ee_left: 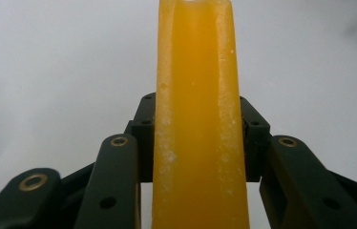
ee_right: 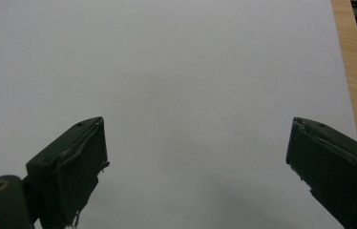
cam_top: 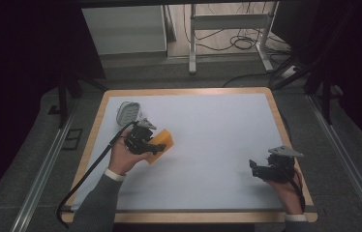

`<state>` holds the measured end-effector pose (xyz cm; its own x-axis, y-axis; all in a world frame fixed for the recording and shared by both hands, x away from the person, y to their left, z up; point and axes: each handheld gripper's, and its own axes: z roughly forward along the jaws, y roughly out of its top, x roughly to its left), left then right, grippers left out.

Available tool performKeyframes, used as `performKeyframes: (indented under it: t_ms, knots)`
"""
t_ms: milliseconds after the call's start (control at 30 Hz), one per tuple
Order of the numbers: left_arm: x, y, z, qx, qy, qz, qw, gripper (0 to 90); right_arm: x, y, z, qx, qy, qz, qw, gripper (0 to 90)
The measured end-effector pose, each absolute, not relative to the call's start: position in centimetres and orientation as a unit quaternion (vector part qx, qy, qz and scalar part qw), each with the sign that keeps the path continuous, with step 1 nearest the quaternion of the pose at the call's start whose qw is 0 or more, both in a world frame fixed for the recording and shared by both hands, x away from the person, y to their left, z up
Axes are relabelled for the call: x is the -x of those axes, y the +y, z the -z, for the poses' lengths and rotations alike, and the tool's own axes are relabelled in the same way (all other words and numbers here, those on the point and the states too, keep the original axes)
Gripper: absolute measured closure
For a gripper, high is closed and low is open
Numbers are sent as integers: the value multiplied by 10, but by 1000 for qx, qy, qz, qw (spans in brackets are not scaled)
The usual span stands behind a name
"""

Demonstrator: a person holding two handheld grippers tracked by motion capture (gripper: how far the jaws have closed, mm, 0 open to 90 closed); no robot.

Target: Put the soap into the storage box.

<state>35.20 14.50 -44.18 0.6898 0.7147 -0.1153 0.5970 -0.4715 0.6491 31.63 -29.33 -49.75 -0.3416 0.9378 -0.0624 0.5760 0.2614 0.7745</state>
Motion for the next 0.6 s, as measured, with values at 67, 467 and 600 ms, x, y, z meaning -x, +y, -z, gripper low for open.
performKeyframes:
  t_ms: [67, 467, 600]
  knots:
    - [-353, 146, 440, -852, 386, -89, 341, 612, -316, -293, 497, -505, 747, -337, 272, 68]
    - [-362, 156, 437, -849, 394, -89, 340, 612, -316, -294, 498, -506, 747, -335, 270, 68]
    - [-365, 158, 437, -847, 398, -89, 341, 612, -316, -294, 498, -507, 747, -335, 270, 68]
